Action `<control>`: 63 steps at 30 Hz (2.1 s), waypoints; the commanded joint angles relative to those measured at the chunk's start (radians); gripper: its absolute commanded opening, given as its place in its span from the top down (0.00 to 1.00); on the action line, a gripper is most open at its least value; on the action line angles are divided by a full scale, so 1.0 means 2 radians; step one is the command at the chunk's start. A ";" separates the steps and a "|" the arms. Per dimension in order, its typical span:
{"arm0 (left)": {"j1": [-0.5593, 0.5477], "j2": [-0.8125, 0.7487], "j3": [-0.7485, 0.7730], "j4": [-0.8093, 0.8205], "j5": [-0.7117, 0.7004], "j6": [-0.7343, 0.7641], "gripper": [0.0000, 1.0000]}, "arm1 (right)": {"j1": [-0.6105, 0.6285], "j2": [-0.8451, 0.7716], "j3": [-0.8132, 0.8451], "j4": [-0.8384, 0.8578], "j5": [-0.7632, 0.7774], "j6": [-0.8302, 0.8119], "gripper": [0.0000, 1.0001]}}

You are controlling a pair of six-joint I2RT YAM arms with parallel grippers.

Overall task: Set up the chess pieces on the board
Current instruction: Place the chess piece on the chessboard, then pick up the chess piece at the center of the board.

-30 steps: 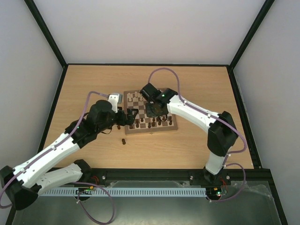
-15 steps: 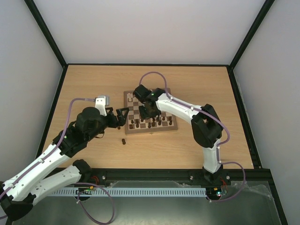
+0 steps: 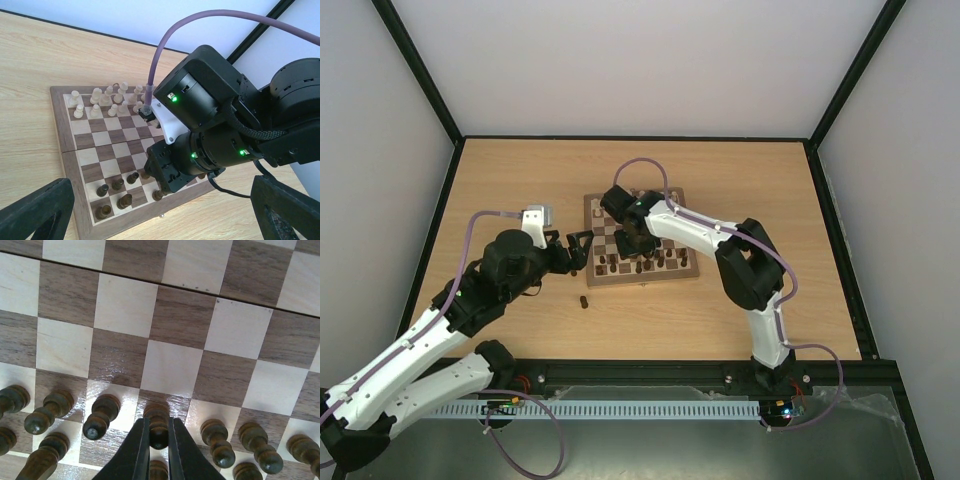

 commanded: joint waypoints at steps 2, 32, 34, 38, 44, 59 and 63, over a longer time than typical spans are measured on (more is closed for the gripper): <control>0.001 -0.005 -0.006 -0.003 -0.009 0.000 0.00 | 0.003 0.013 0.017 -0.023 0.010 -0.004 0.92; 0.001 -0.019 0.030 -0.041 -0.041 0.006 0.00 | 0.046 -0.095 -0.003 -0.012 -0.006 -0.002 0.60; 0.001 -0.030 0.032 -0.046 -0.048 0.005 0.00 | 0.064 -0.102 -0.008 -0.010 -0.014 -0.001 0.60; 0.001 -0.060 0.039 -0.057 -0.059 0.003 0.01 | 0.113 -0.099 -0.014 0.005 -0.036 0.004 0.60; 0.001 -0.113 0.053 -0.075 -0.069 -0.005 0.00 | 0.169 -0.054 0.002 0.015 -0.048 0.013 0.64; 0.001 -0.161 0.074 -0.112 -0.075 -0.012 0.00 | 0.193 0.024 0.053 -0.002 -0.027 0.020 0.66; 0.001 -0.163 0.072 -0.112 -0.075 -0.012 0.01 | 0.193 0.030 0.057 -0.005 -0.021 0.020 0.66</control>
